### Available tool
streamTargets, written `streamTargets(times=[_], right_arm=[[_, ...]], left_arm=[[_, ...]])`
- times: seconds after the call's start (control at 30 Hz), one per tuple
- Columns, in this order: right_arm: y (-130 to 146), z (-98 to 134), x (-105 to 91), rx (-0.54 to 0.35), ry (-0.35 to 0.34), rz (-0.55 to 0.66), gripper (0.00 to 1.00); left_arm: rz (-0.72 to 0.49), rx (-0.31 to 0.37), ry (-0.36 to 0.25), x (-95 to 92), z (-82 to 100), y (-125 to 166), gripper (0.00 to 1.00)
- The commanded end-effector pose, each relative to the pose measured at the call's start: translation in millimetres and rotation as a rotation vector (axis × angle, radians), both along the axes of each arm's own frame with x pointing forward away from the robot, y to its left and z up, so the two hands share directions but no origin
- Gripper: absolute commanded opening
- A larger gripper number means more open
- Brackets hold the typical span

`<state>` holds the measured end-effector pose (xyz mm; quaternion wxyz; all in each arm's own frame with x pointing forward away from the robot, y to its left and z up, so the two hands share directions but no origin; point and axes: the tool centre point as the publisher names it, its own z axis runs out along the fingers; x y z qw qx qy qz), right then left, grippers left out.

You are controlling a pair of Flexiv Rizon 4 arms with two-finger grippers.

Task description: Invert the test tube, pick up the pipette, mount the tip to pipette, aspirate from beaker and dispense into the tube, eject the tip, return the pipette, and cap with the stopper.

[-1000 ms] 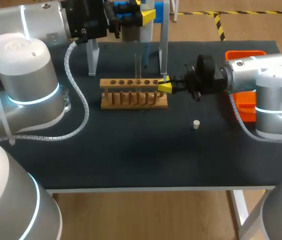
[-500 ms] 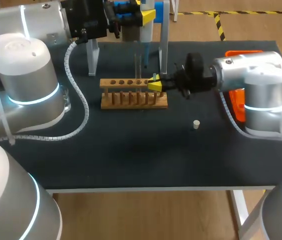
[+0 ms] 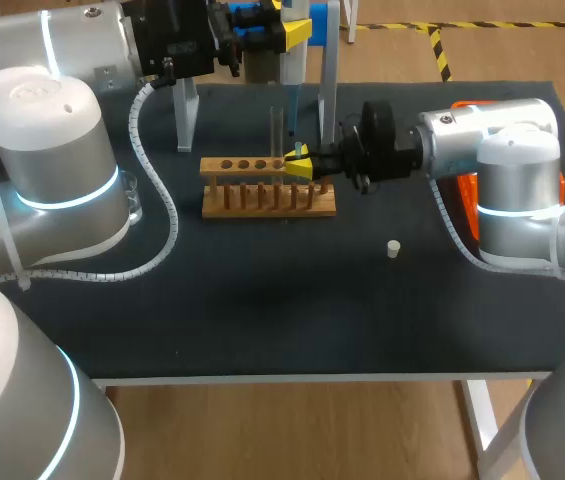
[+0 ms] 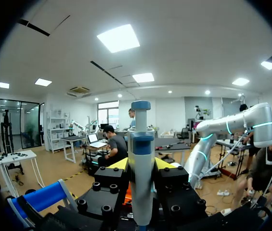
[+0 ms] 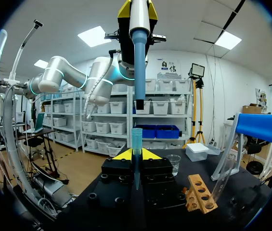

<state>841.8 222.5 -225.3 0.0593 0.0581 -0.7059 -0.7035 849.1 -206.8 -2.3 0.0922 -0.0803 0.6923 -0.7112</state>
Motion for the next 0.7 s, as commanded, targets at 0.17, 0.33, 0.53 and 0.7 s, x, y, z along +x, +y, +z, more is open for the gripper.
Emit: streamTargets(times=[0.17,0.33,0.53,0.7], right_arm=[[6.7,2.3,1.8,0.0,-0.001,0.001,0.0],[8.5,3.8,3.0,-0.003,-0.003,-0.002,0.0],[10.2,5.0,4.2,-0.006,-0.004,-0.005,0.0],[10.5,5.2,5.6,-0.009,-0.004,-0.008,0.0]], left_arm=[[-0.002,0.002,0.001,0.1,1.0,0.6,0.0],[-0.002,0.002,0.001,0.1,1.0,0.6,0.0],[-0.002,0.002,0.001,0.1,1.0,0.6,0.0],[-0.002,0.002,0.001,0.1,1.0,0.6,0.0]])
